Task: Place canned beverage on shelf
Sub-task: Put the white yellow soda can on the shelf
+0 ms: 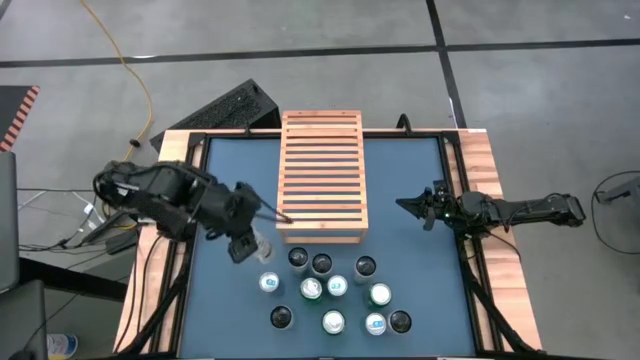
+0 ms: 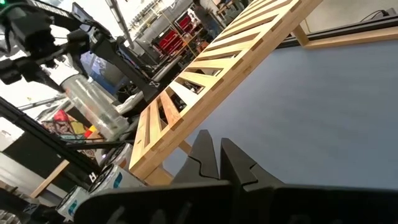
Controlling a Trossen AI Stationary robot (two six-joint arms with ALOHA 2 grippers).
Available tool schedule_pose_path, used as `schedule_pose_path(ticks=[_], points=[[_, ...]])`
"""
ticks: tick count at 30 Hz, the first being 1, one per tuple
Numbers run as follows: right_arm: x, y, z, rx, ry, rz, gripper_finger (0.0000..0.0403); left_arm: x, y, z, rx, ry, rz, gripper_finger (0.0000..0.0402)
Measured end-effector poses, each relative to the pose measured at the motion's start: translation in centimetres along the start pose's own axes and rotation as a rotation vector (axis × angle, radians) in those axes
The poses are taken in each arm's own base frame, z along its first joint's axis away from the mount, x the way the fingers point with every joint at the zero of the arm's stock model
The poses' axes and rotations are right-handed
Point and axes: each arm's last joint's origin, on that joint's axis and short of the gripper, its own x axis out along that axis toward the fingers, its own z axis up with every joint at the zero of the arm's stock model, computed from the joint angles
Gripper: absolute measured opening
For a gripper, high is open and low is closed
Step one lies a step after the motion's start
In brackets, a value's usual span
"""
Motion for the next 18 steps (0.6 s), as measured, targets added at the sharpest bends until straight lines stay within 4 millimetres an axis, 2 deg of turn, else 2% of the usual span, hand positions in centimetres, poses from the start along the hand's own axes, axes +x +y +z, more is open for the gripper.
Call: schedule_pose_path(ticks=[6, 12, 18], points=[[0.0, 0.0, 0.0, 0.0, -0.001, 0.0, 0.0, -0.7, 1.7, 2.2, 0.036, -0.036, -0.021, 0.0236], [0.0, 0.0, 0.0, 0.001, -0.001, 0.0, 0.0, -2.5, 3.3, 4.1, 0.052, -0.137, -0.024, 0.0236], [0.0, 0.0, 0.0, 0.001, -0.001, 0.0, 0.0, -3.9, 6.0, 6.0, 0.104, -0.248, 0.07, 0.0236]])
